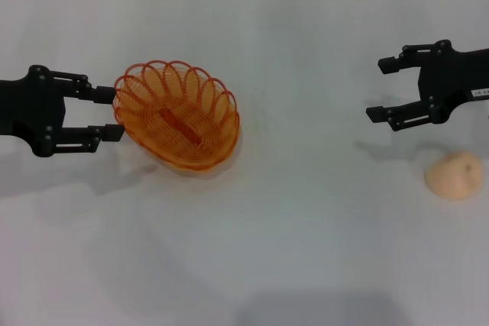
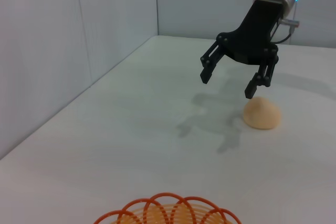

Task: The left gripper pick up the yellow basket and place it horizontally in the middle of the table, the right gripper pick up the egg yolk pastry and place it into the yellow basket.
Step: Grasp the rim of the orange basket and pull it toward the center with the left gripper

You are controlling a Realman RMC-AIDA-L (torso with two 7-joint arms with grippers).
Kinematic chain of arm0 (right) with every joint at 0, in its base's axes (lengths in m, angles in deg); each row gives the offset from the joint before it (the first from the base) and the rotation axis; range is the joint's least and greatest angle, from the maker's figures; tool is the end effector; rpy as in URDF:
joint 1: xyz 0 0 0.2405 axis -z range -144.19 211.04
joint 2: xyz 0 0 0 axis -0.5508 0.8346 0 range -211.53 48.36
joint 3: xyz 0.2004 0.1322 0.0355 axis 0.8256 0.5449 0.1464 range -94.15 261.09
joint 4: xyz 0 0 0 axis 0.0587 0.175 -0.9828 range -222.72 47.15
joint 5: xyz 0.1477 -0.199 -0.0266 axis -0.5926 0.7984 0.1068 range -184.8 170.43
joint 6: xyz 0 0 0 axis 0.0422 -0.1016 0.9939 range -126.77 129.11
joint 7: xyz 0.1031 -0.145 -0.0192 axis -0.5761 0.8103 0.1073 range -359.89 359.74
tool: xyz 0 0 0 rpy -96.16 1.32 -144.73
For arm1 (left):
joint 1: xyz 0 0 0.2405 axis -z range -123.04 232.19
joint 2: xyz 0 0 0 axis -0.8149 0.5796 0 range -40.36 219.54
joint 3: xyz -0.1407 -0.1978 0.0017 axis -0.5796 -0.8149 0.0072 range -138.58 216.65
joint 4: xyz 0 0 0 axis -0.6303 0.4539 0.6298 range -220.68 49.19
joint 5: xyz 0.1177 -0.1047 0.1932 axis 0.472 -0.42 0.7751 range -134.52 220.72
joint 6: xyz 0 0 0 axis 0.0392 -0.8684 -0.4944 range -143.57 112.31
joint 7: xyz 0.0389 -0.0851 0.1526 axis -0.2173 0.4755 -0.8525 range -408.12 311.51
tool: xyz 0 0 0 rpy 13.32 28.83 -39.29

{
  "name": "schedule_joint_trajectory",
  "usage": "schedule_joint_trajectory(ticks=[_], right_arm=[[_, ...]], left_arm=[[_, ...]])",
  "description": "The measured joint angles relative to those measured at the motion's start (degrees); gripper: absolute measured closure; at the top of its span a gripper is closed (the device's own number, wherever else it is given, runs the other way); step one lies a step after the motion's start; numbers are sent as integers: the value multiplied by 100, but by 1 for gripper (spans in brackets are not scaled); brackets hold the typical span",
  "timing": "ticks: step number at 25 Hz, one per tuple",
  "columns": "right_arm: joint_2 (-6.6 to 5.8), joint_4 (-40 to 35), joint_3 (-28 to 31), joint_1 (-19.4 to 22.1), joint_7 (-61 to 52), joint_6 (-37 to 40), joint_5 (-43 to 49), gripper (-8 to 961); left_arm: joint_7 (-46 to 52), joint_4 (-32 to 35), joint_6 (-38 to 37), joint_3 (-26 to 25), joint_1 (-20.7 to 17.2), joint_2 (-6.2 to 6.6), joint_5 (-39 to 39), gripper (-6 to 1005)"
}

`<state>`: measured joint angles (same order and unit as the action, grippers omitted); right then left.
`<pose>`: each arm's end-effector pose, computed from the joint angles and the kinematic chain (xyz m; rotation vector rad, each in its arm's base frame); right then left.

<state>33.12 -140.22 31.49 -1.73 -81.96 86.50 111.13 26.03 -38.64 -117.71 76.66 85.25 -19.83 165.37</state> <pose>0.2133 0.4202 0.0196 -2.8062 0.1575 0.2847 -0.2760 0.3649 0.0723 -2.8643 -0.2516 -0.3892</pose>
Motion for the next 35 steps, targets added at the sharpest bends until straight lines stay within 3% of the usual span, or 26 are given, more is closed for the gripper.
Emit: schedule_joint_trajectory(ticks=[21,28,29,35], right_arm=[[17,58,12,79,59,-17,-11,116],[34,61,12,133,177,-35,-17,116],[37,74,11,136,193,-40,-20,116],[44,148,8,142,252,-45,-28,116]], left_arm=[[86,2,-6,8,-3,-36,8,461],[1358,348,429,8,172,29,127,469],[2034,581,602,6,344,60,498,470],[2969,629,597,8,962,135,1472,476]])
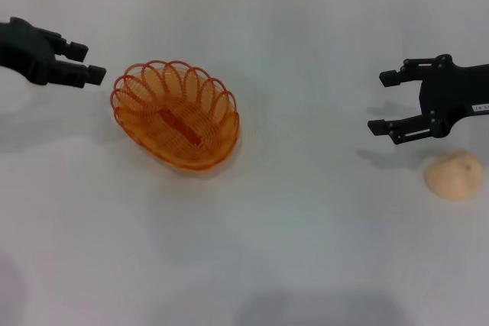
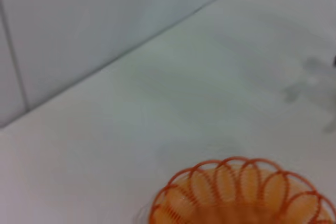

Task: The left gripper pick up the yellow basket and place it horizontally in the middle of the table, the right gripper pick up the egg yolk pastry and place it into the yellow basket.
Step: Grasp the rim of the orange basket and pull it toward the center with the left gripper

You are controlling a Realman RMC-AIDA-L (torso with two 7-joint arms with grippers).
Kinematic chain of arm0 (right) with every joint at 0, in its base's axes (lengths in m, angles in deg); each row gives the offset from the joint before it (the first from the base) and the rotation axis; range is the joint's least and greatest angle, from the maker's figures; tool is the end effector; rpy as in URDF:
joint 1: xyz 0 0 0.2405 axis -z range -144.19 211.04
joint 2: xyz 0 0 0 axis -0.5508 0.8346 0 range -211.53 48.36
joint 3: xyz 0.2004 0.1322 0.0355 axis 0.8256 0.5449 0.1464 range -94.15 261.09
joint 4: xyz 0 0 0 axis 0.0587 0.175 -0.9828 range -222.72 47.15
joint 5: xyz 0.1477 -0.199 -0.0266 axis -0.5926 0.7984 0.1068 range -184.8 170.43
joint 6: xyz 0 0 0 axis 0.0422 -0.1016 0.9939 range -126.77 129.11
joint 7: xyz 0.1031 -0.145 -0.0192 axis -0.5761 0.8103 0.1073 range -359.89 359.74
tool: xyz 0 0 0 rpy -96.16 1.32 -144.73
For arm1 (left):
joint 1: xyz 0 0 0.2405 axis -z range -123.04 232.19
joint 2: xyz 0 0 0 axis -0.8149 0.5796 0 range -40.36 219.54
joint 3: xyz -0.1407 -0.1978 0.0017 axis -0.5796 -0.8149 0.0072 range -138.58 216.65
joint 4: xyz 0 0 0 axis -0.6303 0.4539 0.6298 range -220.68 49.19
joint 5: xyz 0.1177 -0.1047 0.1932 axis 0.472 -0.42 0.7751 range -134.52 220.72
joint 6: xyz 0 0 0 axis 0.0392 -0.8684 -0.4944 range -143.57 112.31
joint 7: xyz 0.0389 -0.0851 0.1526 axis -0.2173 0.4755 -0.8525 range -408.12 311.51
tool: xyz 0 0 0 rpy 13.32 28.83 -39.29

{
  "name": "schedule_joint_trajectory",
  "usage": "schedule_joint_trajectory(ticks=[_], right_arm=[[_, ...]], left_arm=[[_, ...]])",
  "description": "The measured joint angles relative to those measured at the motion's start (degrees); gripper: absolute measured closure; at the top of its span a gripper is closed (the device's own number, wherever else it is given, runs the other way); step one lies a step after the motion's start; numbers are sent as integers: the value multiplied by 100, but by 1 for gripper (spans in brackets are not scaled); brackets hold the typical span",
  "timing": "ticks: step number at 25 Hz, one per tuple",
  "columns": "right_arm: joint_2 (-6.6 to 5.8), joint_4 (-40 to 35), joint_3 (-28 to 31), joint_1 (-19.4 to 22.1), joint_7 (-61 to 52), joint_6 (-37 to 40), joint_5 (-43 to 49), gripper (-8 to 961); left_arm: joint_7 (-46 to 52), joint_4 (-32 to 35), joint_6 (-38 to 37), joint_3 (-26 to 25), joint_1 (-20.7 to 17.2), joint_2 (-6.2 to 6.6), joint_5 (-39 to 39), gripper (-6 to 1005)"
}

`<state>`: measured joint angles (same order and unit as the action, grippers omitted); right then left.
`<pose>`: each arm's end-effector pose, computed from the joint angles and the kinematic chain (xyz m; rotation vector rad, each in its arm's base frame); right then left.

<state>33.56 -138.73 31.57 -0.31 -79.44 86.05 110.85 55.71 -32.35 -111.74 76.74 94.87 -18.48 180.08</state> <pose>0.2263 0.4127 0.0122 -2.8080 0.1648 0.2896 -0.2493 0.4232 0.1003 -2.7175 -0.7315 -0.0648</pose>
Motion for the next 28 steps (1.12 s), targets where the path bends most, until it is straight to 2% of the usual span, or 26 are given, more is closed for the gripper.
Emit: schedule_joint_trajectory(ticks=[7,12,16,25,28], right_arm=[[1,-21,-51,-8,1,31,-76,116],[3,-33,-65,1,7,50,-120,116],[7,-34,-79,-8,11,61,-124,117],[17,4,-91,-12,22,64,-179,117],[17,10,-136,5,62,64,-301,117]], left_arm=[[963,-137,62,-39,743,161,1207,483],[1085,-475,227,-3,1129,261,1712,489],[1069,-820,639,23,1320,198,2077,493],[898,-1601,1660,154,1413,64,2070,502],[837,-1789,1935,196,1461,-41,2063,505]])
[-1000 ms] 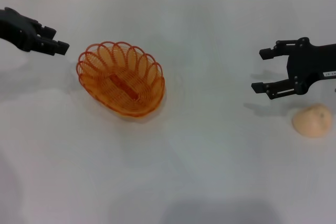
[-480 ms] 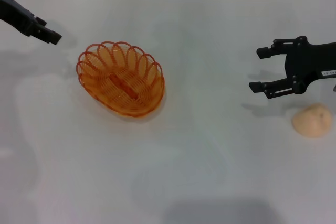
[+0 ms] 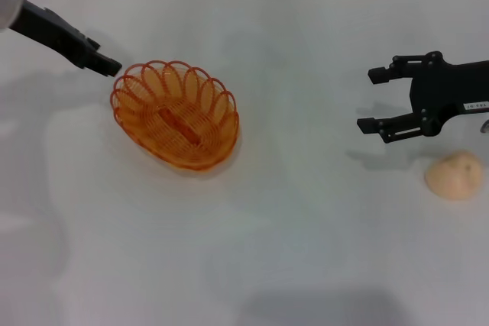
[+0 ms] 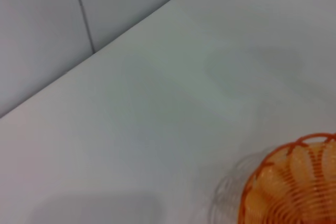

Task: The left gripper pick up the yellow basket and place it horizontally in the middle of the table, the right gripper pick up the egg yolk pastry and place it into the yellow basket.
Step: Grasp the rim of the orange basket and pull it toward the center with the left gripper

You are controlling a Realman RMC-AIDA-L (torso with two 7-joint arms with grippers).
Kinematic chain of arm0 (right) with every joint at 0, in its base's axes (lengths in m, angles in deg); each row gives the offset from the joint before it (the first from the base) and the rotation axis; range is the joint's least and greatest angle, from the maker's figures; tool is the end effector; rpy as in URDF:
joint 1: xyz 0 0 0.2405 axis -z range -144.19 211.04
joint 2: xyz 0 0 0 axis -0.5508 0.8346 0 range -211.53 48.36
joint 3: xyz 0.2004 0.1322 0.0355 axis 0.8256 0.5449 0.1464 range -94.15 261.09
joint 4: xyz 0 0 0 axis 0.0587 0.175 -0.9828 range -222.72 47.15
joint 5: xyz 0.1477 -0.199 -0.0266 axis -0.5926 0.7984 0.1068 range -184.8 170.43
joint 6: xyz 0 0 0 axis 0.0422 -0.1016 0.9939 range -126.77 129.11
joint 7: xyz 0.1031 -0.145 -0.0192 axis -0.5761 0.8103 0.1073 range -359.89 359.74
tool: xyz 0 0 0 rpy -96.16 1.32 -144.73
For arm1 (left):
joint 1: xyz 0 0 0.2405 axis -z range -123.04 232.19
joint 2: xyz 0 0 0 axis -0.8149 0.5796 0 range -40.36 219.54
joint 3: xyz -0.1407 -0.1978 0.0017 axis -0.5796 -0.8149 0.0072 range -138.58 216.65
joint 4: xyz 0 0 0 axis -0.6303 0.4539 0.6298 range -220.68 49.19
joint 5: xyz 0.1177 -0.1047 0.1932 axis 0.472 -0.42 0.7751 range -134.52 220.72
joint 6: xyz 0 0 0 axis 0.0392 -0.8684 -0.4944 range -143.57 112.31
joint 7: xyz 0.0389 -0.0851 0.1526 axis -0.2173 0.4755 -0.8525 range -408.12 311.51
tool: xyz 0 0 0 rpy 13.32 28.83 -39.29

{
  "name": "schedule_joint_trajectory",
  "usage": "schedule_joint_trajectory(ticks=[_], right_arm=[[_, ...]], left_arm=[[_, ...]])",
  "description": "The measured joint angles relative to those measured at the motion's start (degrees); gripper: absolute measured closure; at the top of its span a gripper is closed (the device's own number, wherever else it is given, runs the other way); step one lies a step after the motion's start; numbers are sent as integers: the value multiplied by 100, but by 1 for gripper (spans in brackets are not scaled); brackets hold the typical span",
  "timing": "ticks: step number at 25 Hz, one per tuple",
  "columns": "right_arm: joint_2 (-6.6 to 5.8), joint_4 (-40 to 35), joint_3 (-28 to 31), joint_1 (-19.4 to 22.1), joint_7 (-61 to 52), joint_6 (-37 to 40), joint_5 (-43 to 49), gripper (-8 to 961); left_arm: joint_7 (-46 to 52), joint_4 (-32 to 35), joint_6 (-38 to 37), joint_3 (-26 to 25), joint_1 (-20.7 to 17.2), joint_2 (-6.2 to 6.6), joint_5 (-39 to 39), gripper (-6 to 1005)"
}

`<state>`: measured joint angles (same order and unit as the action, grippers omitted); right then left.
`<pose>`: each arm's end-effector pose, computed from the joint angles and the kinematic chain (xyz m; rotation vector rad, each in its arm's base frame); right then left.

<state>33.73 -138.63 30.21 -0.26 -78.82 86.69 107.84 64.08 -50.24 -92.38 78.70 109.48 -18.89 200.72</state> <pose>0.2156 0.4105 0.0081 -2.8208 0.1348 0.3529 -0.2485 0.4839 0.0462 -2.5817 -0.8114 0.3297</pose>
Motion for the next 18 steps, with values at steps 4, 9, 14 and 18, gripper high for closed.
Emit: schedule_joint_trajectory(ticks=[4,9,14,18], right_arm=[[0,39,-12,8,45,0,-69,117],[0,49,-21,8,53,0,-103,117],[3,51,-27,6,84,-2,-128,117],[6,57,-27,5,108,-8,-195,118]], left_arm=[[-100,-234,379,34,-15,-104,-62,510],[-193,-431,691,25,-50,-160,-108,515],[-378,-557,887,5,-152,-186,-412,520],[-502,-630,978,-1,-161,-193,-567,524]])
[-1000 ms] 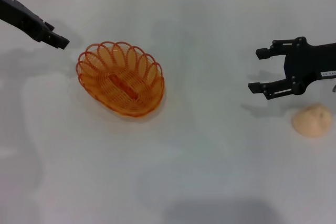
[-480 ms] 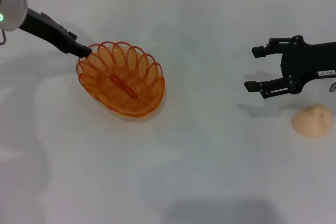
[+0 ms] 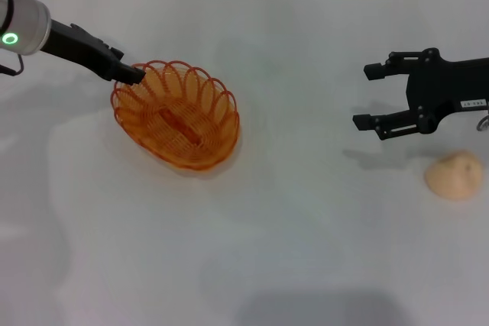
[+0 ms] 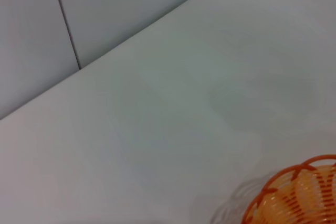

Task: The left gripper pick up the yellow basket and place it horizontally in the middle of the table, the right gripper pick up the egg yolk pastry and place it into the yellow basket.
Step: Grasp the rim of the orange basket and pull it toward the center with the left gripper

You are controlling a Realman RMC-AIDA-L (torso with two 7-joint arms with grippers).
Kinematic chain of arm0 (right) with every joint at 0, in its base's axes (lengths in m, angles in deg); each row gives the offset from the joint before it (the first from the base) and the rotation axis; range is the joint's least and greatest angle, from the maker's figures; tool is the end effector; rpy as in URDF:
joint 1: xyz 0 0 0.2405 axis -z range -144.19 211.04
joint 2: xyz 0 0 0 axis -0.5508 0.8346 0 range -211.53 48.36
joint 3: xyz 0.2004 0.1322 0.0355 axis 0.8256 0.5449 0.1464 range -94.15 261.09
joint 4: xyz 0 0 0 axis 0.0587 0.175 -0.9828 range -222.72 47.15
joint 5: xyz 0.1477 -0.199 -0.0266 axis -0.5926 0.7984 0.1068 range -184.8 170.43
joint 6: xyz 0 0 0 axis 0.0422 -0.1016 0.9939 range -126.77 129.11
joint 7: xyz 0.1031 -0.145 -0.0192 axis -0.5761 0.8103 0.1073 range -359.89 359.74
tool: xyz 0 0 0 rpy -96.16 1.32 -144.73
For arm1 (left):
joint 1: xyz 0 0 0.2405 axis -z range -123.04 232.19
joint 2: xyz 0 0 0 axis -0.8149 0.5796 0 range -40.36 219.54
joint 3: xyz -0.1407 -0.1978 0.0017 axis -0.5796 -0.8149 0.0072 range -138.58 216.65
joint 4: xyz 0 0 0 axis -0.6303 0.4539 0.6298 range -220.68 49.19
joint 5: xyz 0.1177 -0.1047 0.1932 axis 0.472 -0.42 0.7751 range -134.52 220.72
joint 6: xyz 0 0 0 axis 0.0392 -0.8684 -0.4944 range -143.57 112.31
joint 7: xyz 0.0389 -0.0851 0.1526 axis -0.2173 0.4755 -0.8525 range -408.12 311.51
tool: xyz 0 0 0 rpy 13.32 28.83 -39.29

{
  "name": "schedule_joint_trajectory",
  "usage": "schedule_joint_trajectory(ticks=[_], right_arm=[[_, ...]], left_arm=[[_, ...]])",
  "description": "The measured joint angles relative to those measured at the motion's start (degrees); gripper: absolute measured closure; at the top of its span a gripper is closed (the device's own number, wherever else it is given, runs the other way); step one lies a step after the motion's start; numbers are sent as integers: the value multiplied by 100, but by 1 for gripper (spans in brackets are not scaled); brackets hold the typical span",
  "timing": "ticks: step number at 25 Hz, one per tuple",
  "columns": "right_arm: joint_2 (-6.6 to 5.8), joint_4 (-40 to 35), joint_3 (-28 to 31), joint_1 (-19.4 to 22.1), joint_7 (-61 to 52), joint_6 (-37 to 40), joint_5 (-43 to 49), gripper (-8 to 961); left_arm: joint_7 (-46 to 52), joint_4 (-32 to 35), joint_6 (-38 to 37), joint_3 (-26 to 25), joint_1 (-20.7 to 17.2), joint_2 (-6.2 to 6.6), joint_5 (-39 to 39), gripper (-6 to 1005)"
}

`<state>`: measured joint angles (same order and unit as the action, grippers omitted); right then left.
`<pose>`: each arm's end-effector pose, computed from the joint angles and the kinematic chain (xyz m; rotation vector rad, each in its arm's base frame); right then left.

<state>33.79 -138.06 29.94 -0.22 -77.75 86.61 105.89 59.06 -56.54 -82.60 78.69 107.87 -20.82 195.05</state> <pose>0.2117 0.4105 0.0069 -2.8136 0.1173 0.3954 -0.2636 0.4841 0.0084 -2.5668 -0.7929 0.2136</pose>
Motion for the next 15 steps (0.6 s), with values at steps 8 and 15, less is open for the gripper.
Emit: schedule_joint_trajectory(ticks=[8,15], right_arm=[[3,1,0,29,13,4,-93,118],[3,1,0,33,16,8,-144,118]], left_arm=[[-49,-167,233,-10,-24,-22,-46,533],[-50,-234,350,-15,-53,-47,-56,540]])
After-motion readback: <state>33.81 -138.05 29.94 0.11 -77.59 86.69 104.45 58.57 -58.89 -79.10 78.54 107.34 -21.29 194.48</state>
